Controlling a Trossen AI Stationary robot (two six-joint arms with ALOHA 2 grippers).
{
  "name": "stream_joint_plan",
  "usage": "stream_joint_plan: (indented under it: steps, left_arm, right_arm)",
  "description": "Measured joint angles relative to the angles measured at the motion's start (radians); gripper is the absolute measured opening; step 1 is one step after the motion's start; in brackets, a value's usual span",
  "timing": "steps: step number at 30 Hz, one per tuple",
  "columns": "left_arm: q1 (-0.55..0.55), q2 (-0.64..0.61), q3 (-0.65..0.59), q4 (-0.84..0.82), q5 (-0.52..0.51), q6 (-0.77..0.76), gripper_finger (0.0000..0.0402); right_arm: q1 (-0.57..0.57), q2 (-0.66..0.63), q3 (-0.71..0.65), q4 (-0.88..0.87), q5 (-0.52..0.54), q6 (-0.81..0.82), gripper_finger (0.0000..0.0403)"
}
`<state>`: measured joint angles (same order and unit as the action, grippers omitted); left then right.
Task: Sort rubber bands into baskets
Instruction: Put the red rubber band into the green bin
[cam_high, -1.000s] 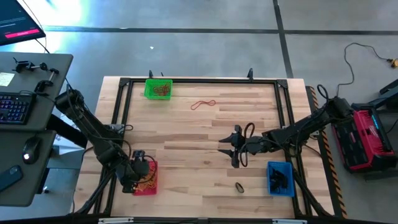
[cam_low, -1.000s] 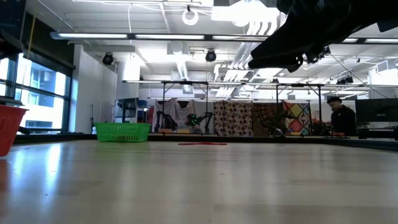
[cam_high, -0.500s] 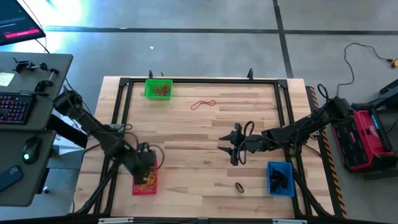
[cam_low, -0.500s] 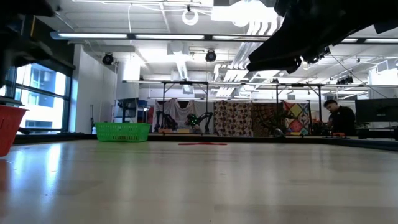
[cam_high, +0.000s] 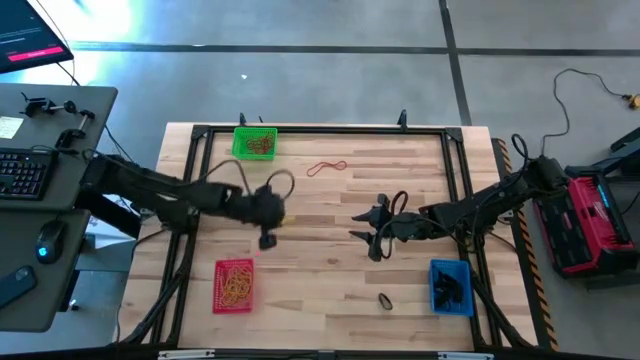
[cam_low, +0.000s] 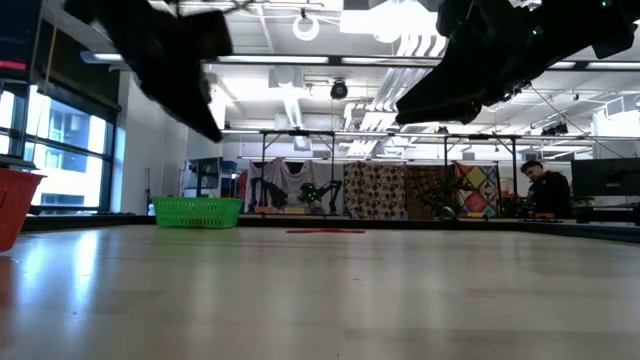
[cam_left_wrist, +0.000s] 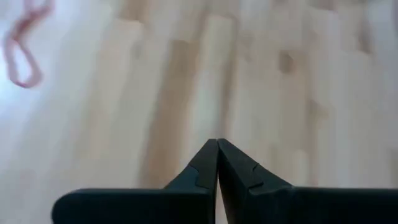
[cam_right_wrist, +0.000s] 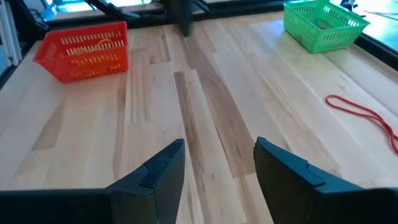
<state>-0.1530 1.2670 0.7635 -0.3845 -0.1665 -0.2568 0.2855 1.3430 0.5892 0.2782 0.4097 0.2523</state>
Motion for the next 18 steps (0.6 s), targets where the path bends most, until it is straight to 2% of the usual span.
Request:
stream_joint_plan:
  steps: [7,13,18]
  left_arm:
    - [0.232,0.133,0.063,0.05,0.043,0.167,0.0]
    - [0.354,0.288,0.179,0.05,0.045,0.271,0.0002]
    - [0.45,0.386,0.25,0.047,0.05,0.323,0.0019]
  right_arm:
    - [0.0,0.0,0.0,-0.012,0.005,0.012,0.0181]
    - [0.0,0.0,0.0,-0.011,0.009,0.01,0.0181]
    - [0.0,0.0,0.0,-0.008,0.009,0.01,0.0181]
